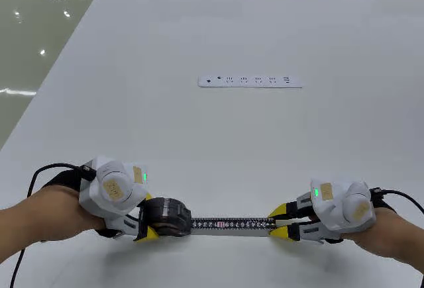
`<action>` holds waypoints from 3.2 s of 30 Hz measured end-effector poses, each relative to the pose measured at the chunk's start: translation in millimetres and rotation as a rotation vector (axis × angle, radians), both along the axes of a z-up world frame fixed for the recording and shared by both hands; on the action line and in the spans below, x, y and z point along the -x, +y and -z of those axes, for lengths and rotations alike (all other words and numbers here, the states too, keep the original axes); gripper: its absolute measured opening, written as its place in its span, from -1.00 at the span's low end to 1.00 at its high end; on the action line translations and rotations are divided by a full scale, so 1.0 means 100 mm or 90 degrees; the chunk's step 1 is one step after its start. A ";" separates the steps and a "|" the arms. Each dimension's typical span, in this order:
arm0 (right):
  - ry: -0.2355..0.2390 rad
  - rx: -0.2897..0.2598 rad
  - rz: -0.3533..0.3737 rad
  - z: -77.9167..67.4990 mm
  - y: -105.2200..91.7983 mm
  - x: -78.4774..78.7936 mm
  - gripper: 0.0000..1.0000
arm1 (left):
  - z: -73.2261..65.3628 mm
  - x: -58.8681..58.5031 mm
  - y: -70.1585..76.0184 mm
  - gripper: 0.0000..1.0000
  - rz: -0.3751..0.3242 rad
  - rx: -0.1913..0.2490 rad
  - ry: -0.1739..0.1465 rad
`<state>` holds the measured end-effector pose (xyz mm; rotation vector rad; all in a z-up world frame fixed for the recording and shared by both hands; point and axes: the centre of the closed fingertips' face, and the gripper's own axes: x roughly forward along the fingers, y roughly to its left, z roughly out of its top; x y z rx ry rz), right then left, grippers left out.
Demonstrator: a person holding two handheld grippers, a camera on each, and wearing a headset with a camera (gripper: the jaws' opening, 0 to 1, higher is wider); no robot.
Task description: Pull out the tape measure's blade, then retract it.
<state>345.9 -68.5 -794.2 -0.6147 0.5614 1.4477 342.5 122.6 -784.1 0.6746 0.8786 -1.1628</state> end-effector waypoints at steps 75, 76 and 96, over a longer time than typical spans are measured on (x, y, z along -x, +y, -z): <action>0.006 0.045 0.092 0.01 -0.92 -0.03 -0.82 | 0.01 0.00 -0.02 -0.40 0.003 -0.003 -0.003; 0.006 0.045 0.093 0.01 -0.91 -0.03 -0.82 | 0.01 0.00 -0.02 -0.40 0.004 -0.003 -0.003; 0.020 0.077 0.115 0.02 -0.91 -0.05 -0.78 | 0.00 0.00 -0.02 -0.37 -0.020 0.005 -0.007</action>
